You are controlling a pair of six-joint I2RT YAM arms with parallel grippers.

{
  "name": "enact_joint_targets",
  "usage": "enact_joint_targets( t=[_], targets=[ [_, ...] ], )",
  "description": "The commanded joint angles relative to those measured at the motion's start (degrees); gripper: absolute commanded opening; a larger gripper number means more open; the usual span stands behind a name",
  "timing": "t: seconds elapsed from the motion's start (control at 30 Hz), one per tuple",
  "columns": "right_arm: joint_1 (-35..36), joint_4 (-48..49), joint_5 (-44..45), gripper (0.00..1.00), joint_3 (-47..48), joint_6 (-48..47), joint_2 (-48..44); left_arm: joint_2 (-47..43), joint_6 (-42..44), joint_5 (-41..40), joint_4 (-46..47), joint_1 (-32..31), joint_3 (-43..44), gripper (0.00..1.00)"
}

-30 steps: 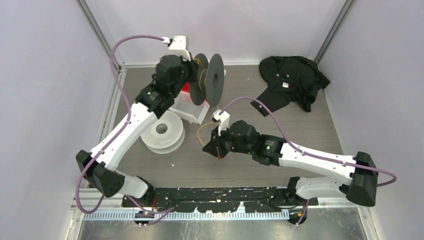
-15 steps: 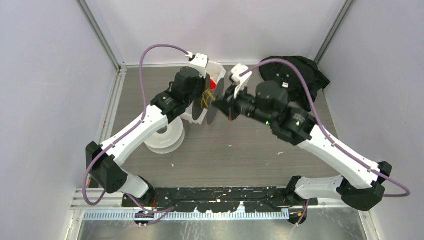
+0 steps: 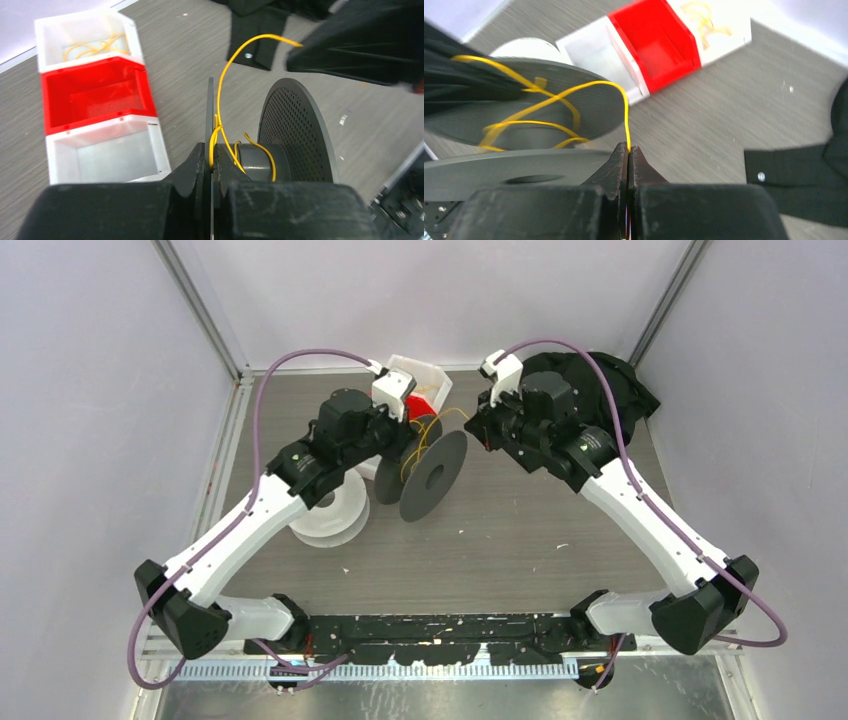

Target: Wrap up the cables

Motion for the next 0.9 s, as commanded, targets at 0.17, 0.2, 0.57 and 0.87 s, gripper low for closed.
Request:
enact_joint_targets(
  t=[0.17, 0.2, 0.57, 0.87],
  targets=[
    [-4.5, 1.1, -7.9, 0.00, -11.5, 4.0, -3.6, -5.9, -0.5, 15.1, -1.7, 0.4, 7.8, 0.00],
    [-4.5, 1.6, -8.3, 0.01, -12.8, 4.4, -3.8, -6.4, -1.8, 15.9, -0.4, 1.0, 7.7, 0.00],
    [-4.5, 24.3, -14.6, 0.05, -28.5, 23.3, -9.0, -6.7, -21.6, 15.2, 17.2, 5.9, 2.2, 0.00],
    [-3.6, 38.7, -11.3, 0.07, -35.4, 33.3, -10.9, -7.2, -33.9, 2.3, 28.6, 5.9, -5.9, 0.00]
  ],
)
